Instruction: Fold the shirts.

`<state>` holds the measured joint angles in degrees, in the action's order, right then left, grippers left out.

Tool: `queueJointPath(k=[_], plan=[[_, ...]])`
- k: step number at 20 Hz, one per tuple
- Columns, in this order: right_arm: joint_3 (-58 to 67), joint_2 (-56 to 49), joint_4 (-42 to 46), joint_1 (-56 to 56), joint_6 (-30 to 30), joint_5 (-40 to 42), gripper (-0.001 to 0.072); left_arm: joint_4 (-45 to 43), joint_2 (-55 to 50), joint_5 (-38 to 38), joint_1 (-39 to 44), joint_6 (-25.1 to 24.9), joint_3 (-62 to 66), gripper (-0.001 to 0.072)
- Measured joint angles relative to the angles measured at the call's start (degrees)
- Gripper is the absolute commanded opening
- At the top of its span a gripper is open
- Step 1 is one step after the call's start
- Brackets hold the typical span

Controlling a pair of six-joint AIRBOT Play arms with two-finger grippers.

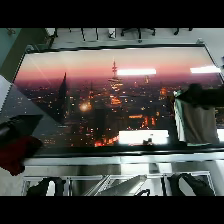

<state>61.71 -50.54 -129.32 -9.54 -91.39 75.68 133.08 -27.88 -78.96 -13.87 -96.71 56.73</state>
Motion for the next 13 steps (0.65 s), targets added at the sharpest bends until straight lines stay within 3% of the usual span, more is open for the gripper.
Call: queueJointPath(k=[6,13], plan=[[-16.72,6.27,-0.31,20.79,-1.27,-16.46,0.0023,1.16,-6.93,9.9,22.62,0.61,-11.08,0.0017],[-19.63,6.51,-0.7,25.64,-1.49,-17.29,0.0023,1.42,-14.88,18.36,34.75,1.09,-13.66,0.0017]])
